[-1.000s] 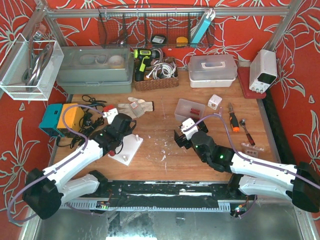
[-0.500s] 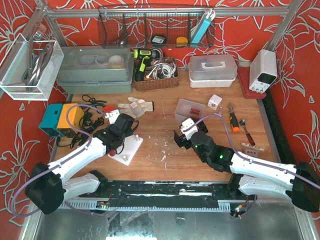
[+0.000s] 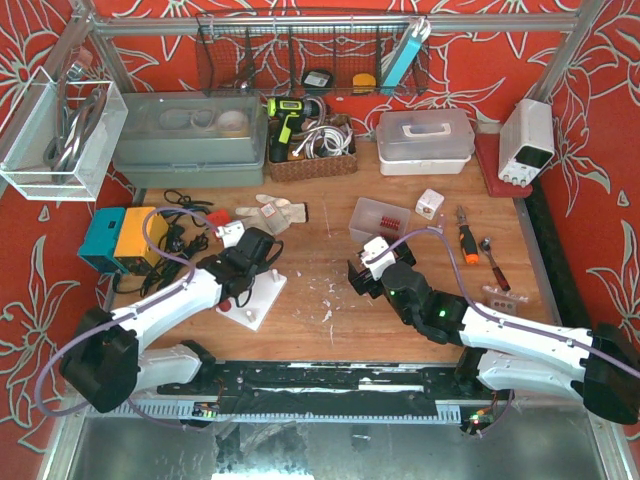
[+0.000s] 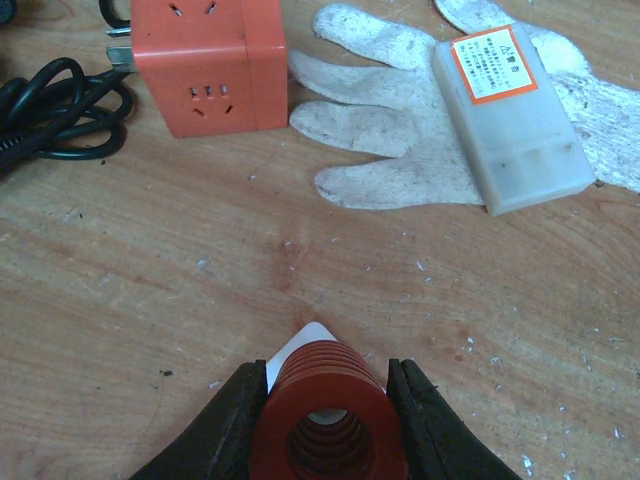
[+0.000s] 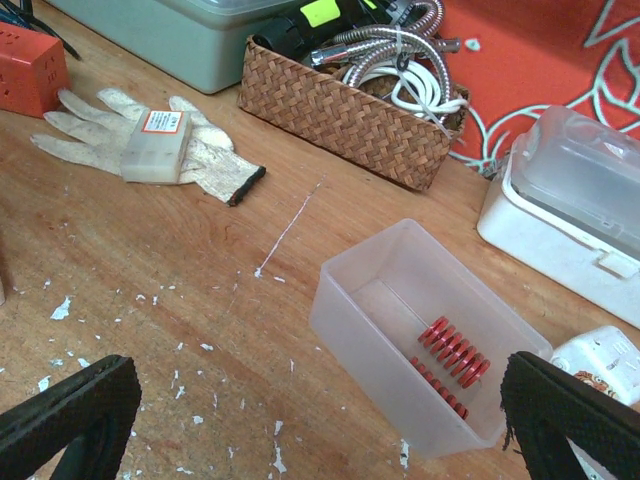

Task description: Install the large spring

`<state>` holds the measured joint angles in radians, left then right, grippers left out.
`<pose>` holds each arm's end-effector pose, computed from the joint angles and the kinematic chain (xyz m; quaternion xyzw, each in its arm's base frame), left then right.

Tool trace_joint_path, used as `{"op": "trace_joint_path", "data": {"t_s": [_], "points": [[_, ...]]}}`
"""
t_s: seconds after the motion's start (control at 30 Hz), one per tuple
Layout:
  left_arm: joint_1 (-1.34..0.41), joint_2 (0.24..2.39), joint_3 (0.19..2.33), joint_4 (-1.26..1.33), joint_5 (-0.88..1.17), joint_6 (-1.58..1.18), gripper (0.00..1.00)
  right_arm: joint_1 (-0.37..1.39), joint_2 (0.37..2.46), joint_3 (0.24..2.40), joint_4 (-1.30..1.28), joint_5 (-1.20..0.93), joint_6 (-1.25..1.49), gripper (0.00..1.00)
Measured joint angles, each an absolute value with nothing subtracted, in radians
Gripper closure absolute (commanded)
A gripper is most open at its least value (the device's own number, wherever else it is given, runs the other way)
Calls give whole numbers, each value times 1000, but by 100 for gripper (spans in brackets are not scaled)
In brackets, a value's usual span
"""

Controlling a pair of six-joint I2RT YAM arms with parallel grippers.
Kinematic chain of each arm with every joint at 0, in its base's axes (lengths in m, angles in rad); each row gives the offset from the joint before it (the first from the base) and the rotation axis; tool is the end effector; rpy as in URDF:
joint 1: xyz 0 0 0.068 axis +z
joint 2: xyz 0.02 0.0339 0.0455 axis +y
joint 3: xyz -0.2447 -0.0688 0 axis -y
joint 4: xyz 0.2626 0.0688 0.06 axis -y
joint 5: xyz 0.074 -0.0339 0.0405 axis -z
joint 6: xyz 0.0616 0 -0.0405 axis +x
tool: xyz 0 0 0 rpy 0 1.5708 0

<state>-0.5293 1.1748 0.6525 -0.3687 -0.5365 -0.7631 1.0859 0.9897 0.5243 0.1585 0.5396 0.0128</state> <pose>0.2429 -0.1056 0.1615 -0.1938 0.8926 0.0059 0.4071 0.1530 0.2225 0.2155 -0.2622 0.7489 0.1139 0.5979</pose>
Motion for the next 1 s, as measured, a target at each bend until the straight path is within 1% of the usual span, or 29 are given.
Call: {"op": "trace_joint_path", "data": {"t_s": [0.1,0.17,0.23,0.3,0.47,0.67,0.83,0.87,0.97,1.0], "points": [[-529,1192,652,-350,-536,-762,89,1086,994,524,159,538,13,1],[-529,1199,652,-337,-535,-762,83,1086,996,524,159,534,13,1],[-528,1203,652,-324,-530,-760,74,1086,996,524,162,531,13,1],[-528,1205,652,-316,-526,-757,67,1086,996,524,165,530,13,1],[-524,1206,652,-305,-512,-746,54,1081,1008,524,167,521,12,1],[-524,1192,659,-309,-494,-748,43,1064,1017,524,164,514,12,1],[-523,1112,685,-313,-451,-701,29,1009,1032,564,111,500,19,1],[-523,1088,691,-310,-435,-683,26,986,1042,589,86,493,23,1],[-523,1000,696,-294,-364,-620,13,900,1080,680,12,476,41,1],[-523,966,696,-287,-334,-597,6,871,1092,710,-11,467,44,2]]}}
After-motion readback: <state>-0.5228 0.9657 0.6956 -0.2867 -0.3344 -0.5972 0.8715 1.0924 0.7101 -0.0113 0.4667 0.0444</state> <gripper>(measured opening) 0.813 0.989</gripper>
